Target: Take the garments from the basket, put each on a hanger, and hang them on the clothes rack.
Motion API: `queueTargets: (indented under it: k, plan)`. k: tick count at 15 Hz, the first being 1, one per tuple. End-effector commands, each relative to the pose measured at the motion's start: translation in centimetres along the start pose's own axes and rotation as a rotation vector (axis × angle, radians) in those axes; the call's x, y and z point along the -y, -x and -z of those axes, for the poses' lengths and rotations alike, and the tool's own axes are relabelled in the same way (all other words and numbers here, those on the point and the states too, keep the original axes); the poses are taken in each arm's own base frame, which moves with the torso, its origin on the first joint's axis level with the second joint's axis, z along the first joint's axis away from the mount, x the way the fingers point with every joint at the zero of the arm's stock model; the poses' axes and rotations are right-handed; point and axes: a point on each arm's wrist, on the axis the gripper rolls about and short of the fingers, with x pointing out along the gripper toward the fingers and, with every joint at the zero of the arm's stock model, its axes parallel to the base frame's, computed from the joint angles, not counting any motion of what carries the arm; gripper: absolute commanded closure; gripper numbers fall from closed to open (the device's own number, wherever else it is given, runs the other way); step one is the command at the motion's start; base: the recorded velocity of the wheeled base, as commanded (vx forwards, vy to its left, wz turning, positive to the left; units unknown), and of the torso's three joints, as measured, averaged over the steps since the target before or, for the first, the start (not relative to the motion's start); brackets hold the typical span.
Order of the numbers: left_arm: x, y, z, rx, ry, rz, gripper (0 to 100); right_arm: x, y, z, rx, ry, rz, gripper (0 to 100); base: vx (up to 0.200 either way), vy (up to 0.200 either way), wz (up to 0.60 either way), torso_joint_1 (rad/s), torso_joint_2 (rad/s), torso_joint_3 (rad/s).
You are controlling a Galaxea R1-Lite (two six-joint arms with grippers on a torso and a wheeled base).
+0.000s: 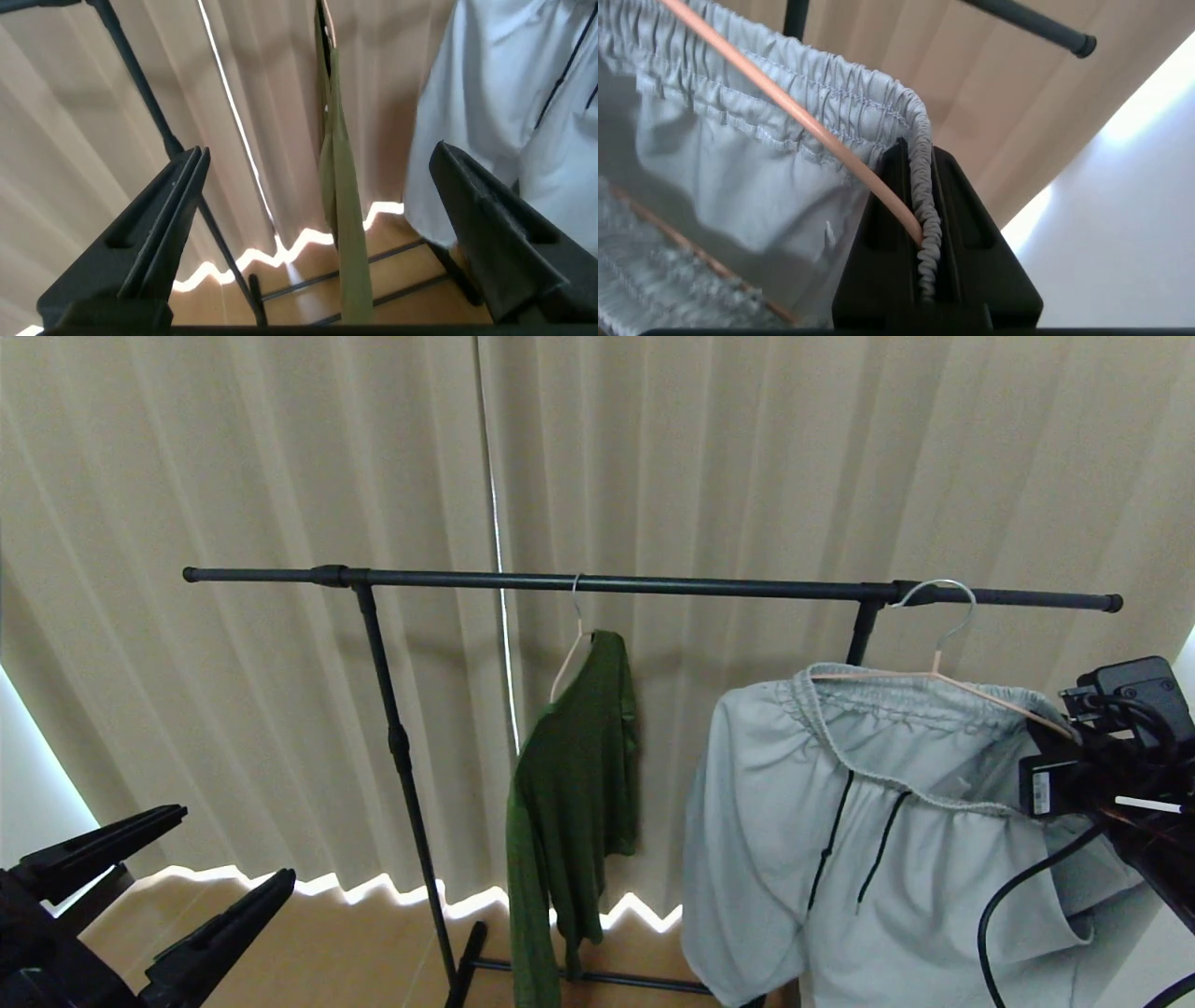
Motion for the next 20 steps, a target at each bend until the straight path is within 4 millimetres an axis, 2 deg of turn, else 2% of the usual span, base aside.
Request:
queueTargets:
  k: [1,3,6,12,17,20]
  plan:
    - [0.0,0.0,0.1,-0.003,0.003,0.0,0,0.0,-0.8,1.2,-0.051,0.011,0.01,100,0.0,0.0,0.0,0.0,0.0,0.0]
    - [0.0,-0.2,0.2,-0.012,0.006,0.003,0,-0.1,-1.0,1.2,-0.048,0.013,0.008,100,0.0,0.0,0.0,0.0,0.0,0.0]
    - [-0.3,-1.4,-0.1,-0.044,0.1,0.001,0,-0.5,-0.8,1.7,-0.033,0.034,0.003,100,0.0,0.0,0.0,0.0,0.0,0.0]
    - [-0.3,-1.2,0.0,-0.044,0.095,0.005,0,-1.7,0.2,1.7,-0.027,0.048,-0.06,100,0.0,0.0,0.0,0.0,0.0,0.0]
    - [-0.3,-1.2,0.0,-0.042,0.092,0.004,0,-1.7,0.4,1.7,-0.019,0.046,-0.062,100,0.0,0.0,0.0,0.0,0.0,0.0]
    - [-0.3,-1.2,0.0,-0.041,0.091,0.004,0,-1.7,0.5,1.6,-0.003,0.041,-0.054,100,0.2,0.0,0.0,-0.004,0.0,0.009]
